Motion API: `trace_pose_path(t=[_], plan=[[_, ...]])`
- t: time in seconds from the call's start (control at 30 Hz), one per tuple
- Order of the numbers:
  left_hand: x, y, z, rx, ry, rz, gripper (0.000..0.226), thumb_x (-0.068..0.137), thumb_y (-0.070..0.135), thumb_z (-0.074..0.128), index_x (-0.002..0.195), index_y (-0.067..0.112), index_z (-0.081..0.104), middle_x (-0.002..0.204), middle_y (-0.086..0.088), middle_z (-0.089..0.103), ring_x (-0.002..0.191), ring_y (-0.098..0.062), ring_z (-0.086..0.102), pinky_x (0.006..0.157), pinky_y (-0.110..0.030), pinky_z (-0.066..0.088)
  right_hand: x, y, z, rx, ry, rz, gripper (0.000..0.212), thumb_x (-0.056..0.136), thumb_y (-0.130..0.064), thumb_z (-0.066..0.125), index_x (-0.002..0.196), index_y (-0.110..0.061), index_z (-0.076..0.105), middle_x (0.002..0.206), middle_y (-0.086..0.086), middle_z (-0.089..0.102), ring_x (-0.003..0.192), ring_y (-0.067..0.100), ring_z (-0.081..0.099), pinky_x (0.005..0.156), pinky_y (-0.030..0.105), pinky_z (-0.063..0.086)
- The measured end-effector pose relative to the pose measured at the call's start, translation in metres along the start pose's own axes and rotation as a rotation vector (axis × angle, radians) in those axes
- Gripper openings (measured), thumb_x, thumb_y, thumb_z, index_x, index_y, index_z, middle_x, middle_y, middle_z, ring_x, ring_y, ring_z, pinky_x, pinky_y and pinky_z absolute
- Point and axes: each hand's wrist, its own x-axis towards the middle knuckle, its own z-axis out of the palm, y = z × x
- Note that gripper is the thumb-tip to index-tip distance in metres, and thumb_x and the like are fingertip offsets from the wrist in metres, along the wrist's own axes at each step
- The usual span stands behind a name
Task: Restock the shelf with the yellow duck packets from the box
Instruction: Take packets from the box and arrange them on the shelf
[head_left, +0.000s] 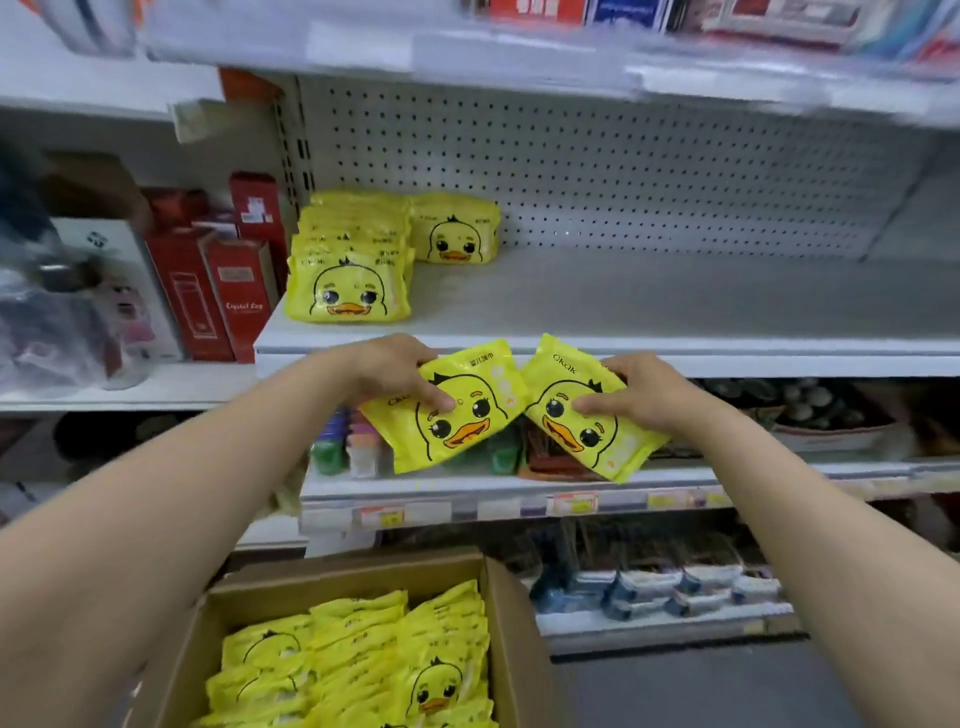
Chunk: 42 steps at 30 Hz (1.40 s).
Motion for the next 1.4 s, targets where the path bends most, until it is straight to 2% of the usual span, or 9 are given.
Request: trace_pose_path(t=[0.2, 0.33, 0.43, 0.53, 0.63, 0.73, 0.9, 1.17, 1.4], plan=[[0.040, 0.048, -0.047, 0.032, 0.081, 0.053, 0.039, 0.073, 0.023, 0.084, 0.107, 0.012, 0.070, 0.093, -0.005, 0.076, 0.087, -0.024, 0.074, 0.085, -0.042, 0.058, 0.022, -0.007, -0.052, 0.127, 0.111, 0.003, 0.021, 0.078, -0.024, 0.084, 0.096, -0.017, 0.074, 0.074, -0.004, 0.076, 0.063, 0.012, 0.072, 0.056, 0.022, 0.053], [0.081, 0.077, -0.079, 0.084, 0.215, 0.068, 0.074, 0.064, 0.037, 0.089, 0.129, 0.020, 0.059, 0.122, 0.003, 0.065, 0.114, -0.023, 0.060, 0.102, -0.035, 0.045, 0.048, -0.008, -0.074, 0.160, 0.148, 0.004, 0.022, 0.077, -0.023, 0.084, 0.095, -0.016, 0.073, 0.077, 0.000, 0.077, 0.069, 0.017, 0.074, 0.066, 0.029, 0.057], [0.109, 0.100, -0.098, 0.259, 0.297, 0.083, 0.066, 0.070, 0.044, 0.084, 0.126, 0.020, 0.061, 0.122, 0.001, 0.061, 0.112, -0.024, 0.057, 0.094, -0.032, 0.046, 0.073, -0.007, -0.087, 0.135, 0.174, 0.007, 0.022, 0.076, -0.026, 0.085, 0.092, -0.017, 0.072, 0.077, -0.001, 0.077, 0.070, 0.018, 0.074, 0.069, 0.030, 0.057], [0.138, 0.111, -0.117, 0.370, 0.372, 0.146, 0.041, 0.071, 0.040, 0.082, 0.101, 0.014, 0.070, 0.100, -0.003, 0.067, 0.097, -0.024, 0.063, 0.074, -0.029, 0.047, 0.099, -0.001, -0.100, 0.006, 0.209, -0.026, 0.021, 0.076, -0.033, 0.084, 0.088, -0.022, 0.071, 0.077, -0.004, 0.075, 0.074, 0.016, 0.072, 0.069, 0.029, 0.054], [0.167, 0.115, -0.133, 0.527, 0.415, 0.166, 0.045, 0.072, 0.037, 0.083, 0.105, 0.010, 0.069, 0.099, -0.003, 0.062, 0.102, -0.026, 0.060, 0.072, -0.027, 0.041, 0.129, 0.006, -0.113, -0.146, 0.215, -0.063, 0.030, 0.074, -0.044, 0.083, 0.090, -0.021, 0.072, 0.085, -0.005, 0.074, 0.080, 0.014, 0.069, 0.078, 0.033, 0.054], [0.194, 0.112, -0.148, 0.590, 0.415, 0.152, 0.062, 0.071, 0.037, 0.085, 0.121, 0.010, 0.060, 0.118, -0.006, 0.059, 0.109, -0.025, 0.055, 0.076, -0.026, 0.038, 0.154, 0.007, -0.124, -0.227, 0.190, -0.080, 0.032, 0.076, -0.049, 0.078, 0.090, -0.021, 0.072, 0.086, -0.006, 0.074, 0.080, 0.014, 0.067, 0.080, 0.033, 0.052], [0.230, 0.092, -0.168, 0.639, 0.388, 0.111, 0.065, 0.071, 0.042, 0.084, 0.123, 0.012, 0.058, 0.120, -0.006, 0.058, 0.097, -0.019, 0.049, 0.077, -0.027, 0.036, 0.182, 0.004, -0.131, -0.133, 0.162, -0.112, 0.020, 0.077, -0.038, 0.082, 0.086, -0.022, 0.074, 0.079, -0.008, 0.076, 0.076, 0.014, 0.072, 0.076, 0.035, 0.055], [0.267, 0.069, -0.175, 0.615, 0.359, 0.103, 0.076, 0.072, 0.041, 0.083, 0.136, 0.016, 0.051, 0.134, -0.007, 0.053, 0.122, -0.026, 0.048, 0.088, -0.028, 0.038, 0.226, 0.001, -0.137, -0.145, 0.145, -0.119, 0.020, 0.074, -0.037, 0.084, 0.087, -0.024, 0.075, 0.074, -0.010, 0.075, 0.066, 0.005, 0.070, 0.062, 0.024, 0.051], [0.278, 0.058, -0.179, 0.613, 0.360, 0.130, 0.075, 0.072, 0.041, 0.083, 0.137, 0.022, 0.052, 0.132, -0.004, 0.055, 0.120, -0.024, 0.050, 0.090, -0.029, 0.040, 0.255, -0.004, -0.132, -0.155, 0.081, -0.160, 0.021, 0.075, -0.038, 0.084, 0.088, -0.026, 0.074, 0.076, -0.011, 0.075, 0.067, 0.003, 0.070, 0.062, 0.026, 0.051]])
